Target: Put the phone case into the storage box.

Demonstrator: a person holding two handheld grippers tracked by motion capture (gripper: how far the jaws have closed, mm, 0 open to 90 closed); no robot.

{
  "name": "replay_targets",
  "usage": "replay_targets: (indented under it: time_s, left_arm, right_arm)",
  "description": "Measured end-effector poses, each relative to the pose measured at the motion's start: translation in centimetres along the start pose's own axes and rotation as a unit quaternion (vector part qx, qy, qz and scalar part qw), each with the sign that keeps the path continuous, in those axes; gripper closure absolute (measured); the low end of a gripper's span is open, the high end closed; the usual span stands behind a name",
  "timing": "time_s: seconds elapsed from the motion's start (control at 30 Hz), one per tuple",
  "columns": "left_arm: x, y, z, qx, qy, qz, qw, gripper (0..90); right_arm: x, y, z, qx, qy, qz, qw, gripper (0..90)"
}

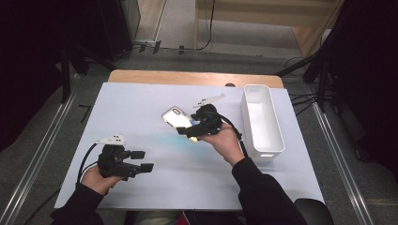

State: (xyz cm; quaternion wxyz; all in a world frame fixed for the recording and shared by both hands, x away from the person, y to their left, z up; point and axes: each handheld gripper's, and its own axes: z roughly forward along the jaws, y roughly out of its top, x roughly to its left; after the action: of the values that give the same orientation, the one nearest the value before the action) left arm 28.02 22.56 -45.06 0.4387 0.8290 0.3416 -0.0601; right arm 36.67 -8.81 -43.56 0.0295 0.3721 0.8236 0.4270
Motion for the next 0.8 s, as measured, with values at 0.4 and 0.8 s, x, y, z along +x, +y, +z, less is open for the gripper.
replay_targets:
  time_s: [0.4,0.8]
  left_arm:
    - [0.2,0.1,-0.3,-0.013,-0.014,-0.02,0.9996,25.8]
    - [-0.5,0.7,-0.1,-0.02,0.006,-0.039,0.999,26.1]
  right_arm:
    - [0.3,-1.6,-1.6,-0.008,0.008,0.006,0.9999,15.4]
    - [1.2,-3.5,-2.5,-0.011,0.01,0.011,0.9998,15.4]
